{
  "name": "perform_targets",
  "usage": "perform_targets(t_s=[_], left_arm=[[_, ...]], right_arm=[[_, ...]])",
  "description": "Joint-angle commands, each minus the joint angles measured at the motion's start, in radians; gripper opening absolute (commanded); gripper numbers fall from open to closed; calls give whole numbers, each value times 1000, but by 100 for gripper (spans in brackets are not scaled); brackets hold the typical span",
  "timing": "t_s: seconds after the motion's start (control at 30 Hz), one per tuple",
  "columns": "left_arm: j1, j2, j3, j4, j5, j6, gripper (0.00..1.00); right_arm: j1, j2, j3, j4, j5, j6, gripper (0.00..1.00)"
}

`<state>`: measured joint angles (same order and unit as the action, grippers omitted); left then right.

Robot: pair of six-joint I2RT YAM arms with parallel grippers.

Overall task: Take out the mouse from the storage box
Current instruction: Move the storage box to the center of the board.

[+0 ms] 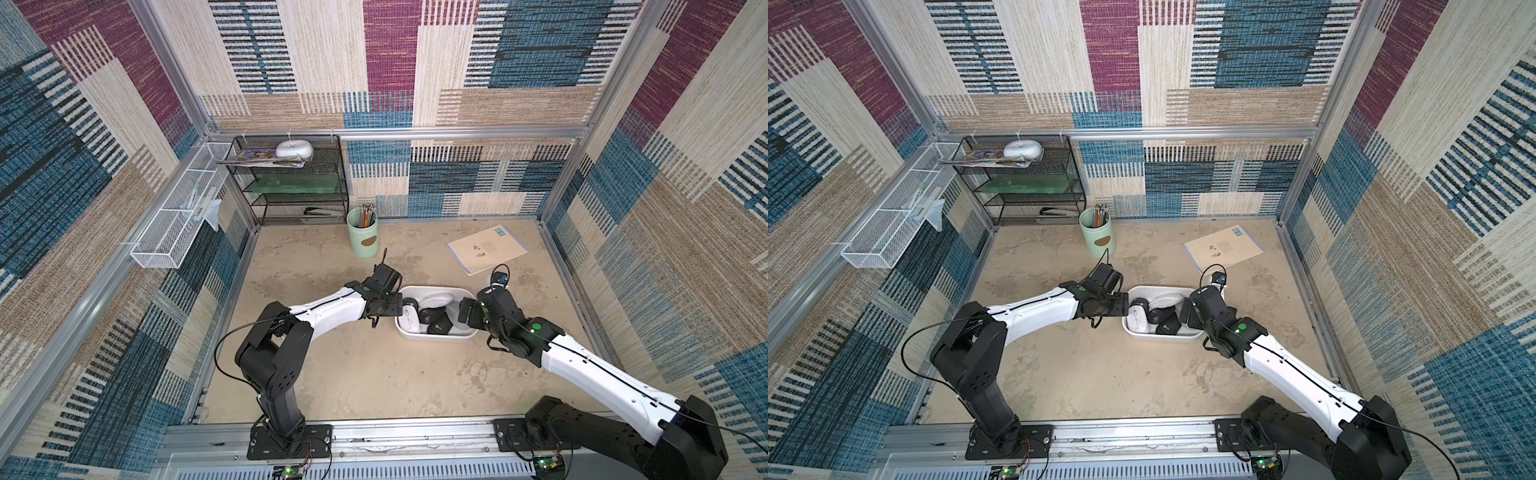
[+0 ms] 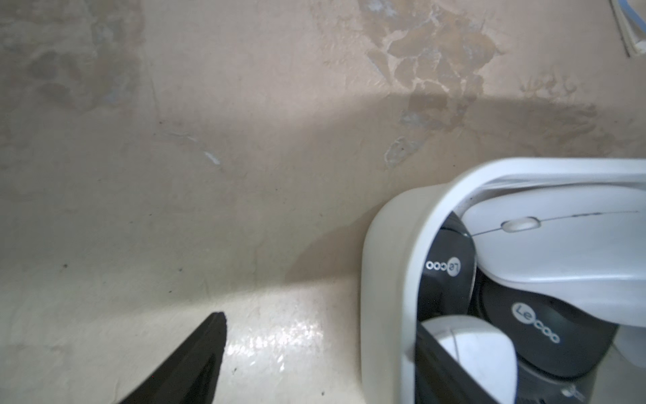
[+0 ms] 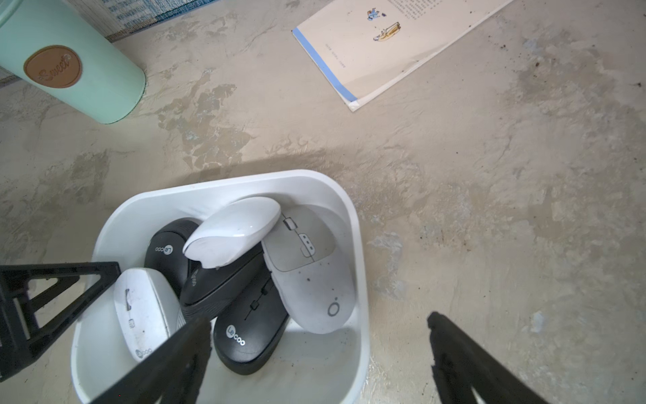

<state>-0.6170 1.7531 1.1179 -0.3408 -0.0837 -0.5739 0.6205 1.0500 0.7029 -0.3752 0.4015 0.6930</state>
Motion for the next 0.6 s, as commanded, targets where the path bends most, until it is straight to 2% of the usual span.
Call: perform_targets(t_s=[0.0,0.37,0.57], left_arm=[[25,-38,-45,15,-28,-11,78],[79,-220,-218,46,-48,-33,76],[81,-334,-327,165,77,-27,84]], right_arm=[[-4,2,2,-2,-6,15,100],[-28,18,-14,44,-108,36,100],[-28,49,-45,111,-223,35,99]])
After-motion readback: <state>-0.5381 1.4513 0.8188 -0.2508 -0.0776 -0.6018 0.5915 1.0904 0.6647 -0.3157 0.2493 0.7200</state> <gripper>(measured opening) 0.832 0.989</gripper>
